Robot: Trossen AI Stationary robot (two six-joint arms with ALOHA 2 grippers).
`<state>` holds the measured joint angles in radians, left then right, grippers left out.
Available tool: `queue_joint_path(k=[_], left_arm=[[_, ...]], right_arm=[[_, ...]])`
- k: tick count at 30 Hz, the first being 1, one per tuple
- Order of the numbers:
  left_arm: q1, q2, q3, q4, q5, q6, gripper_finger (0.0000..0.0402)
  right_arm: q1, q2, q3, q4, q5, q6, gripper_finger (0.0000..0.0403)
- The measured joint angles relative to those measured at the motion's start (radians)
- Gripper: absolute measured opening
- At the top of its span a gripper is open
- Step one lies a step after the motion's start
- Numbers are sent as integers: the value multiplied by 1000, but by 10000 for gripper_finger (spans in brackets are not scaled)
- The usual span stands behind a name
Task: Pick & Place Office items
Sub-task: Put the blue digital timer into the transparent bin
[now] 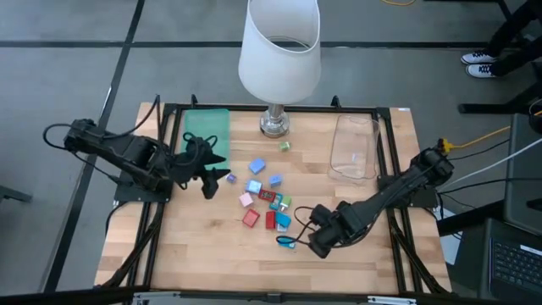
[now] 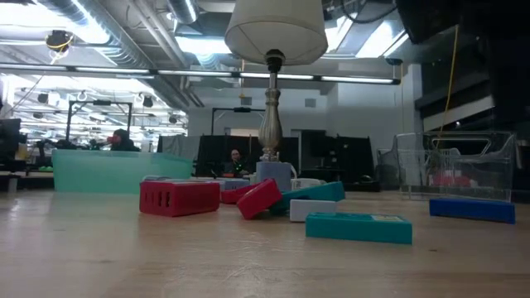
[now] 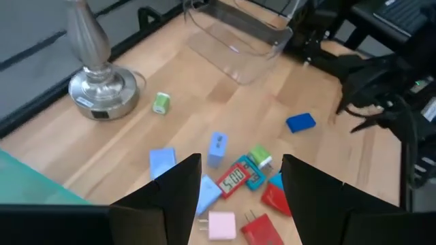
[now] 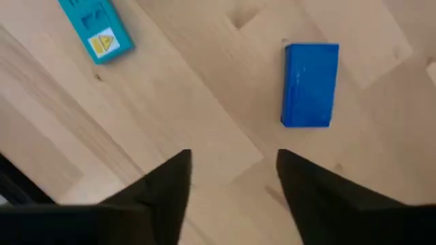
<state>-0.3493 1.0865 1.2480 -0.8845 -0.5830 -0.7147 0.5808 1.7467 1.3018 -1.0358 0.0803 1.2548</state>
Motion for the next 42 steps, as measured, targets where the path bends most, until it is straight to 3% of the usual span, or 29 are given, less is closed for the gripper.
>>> queue_joint_path(k=[7,12,22,32,42], left_arm=[[-4,24,0,-1,46,-23,198],[-2,31,0,0,95,-57,198],[-2,30,0,-9,114,-136,198],[-2,30,0,-10,124,-167,198],[-2,30,0,-10,137,-193,198]], right_arm=[[-81,6,-52,24,-15,-186,286],[-129,6,-133,127,-78,-349,282],[-191,6,-165,140,-77,-501,263],[-249,6,-176,144,-44,-553,265],[-242,-2,-298,185,-99,-489,264]])
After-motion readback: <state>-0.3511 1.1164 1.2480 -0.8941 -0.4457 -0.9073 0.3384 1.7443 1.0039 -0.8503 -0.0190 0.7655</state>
